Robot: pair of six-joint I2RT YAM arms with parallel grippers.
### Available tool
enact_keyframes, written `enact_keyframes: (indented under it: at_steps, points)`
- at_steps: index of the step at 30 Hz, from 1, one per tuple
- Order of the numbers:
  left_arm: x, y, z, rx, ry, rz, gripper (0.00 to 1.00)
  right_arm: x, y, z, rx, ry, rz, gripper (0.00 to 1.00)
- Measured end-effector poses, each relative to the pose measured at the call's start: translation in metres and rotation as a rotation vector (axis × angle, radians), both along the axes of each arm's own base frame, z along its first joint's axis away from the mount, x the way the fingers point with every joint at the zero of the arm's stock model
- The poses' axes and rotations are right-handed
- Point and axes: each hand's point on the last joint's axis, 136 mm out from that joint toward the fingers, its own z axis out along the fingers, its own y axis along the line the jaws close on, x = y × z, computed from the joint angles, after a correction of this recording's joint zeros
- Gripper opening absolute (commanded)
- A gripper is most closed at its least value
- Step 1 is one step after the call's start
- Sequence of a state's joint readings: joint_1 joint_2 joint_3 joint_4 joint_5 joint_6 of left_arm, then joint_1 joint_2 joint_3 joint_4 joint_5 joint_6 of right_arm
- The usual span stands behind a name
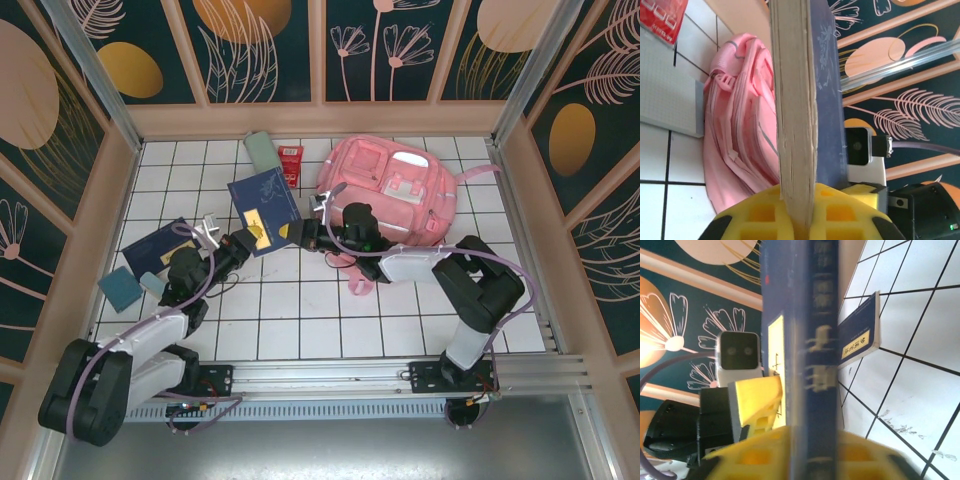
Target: Pack the student bag
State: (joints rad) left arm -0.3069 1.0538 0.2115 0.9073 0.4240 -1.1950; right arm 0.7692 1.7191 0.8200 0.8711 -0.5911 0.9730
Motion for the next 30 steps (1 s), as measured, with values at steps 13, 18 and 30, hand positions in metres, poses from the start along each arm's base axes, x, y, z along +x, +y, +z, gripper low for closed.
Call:
enact_keyframes:
  at_steps: [13,18,30]
  points:
    - [-0.004,0.001,-0.004,0.014,0.027,0.001,0.00,0.028,-0.084,-0.002,-0.336,-0.161,-0.305,0.58]
    - [-0.005,0.002,-0.009,0.030,0.040,-0.001,0.00,0.037,-0.137,-0.024,-0.618,-0.231,-0.454,0.57]
    - [-0.008,-0.001,-0.012,0.048,0.042,-0.026,0.00,0.006,-0.171,-0.094,-1.135,-0.345,-0.350,0.60]
